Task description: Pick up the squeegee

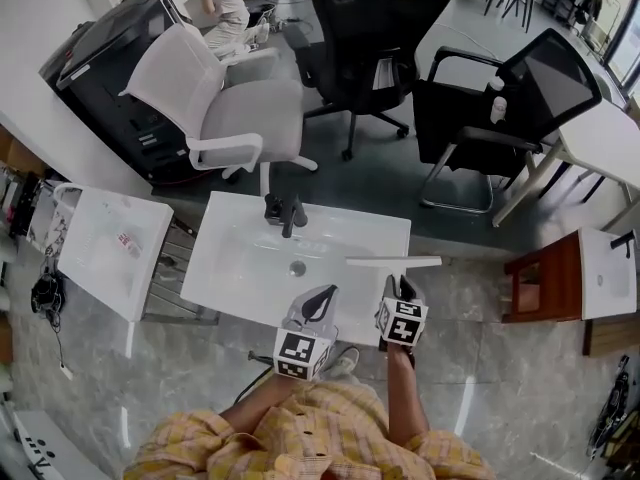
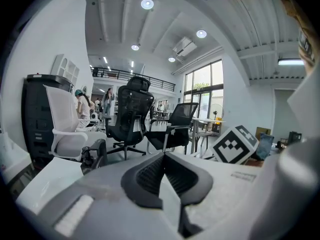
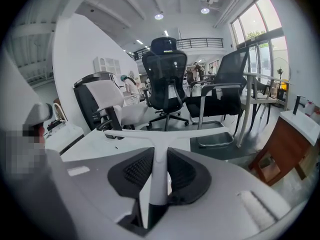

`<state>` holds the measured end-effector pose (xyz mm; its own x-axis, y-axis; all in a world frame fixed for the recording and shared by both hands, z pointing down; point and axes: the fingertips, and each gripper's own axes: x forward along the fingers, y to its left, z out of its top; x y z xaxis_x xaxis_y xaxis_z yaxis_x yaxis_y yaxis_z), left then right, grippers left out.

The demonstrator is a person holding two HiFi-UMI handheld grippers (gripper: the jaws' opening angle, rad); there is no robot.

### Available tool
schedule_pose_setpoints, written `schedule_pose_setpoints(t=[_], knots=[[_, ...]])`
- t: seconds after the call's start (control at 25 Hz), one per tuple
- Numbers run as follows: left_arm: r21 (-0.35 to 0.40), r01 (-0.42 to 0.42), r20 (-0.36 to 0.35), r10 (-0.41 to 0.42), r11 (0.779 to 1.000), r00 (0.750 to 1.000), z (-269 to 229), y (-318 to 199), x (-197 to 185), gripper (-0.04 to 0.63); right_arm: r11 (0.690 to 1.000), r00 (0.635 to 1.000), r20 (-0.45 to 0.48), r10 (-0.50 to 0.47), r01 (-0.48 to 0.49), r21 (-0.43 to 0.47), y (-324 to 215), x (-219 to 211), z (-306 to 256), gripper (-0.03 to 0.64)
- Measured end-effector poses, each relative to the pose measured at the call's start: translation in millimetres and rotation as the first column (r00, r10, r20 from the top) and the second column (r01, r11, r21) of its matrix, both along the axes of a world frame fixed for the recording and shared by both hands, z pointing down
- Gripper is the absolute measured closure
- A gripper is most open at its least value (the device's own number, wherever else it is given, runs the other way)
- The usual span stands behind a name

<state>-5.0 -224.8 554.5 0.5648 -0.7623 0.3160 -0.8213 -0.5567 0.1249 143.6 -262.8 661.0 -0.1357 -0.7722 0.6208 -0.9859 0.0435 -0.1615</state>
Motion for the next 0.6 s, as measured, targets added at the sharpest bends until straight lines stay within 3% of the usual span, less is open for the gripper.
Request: schedule_pose_setpoints(t=[0.6], knots=[[0.071,0.003,-0.01,-0.002,0.997,1.0,-30.4,16.6,1.2,0.595,0.988,0.999,0.045,0.013,-0.02,0.156,19.1,6.4,-78.2,0.535]])
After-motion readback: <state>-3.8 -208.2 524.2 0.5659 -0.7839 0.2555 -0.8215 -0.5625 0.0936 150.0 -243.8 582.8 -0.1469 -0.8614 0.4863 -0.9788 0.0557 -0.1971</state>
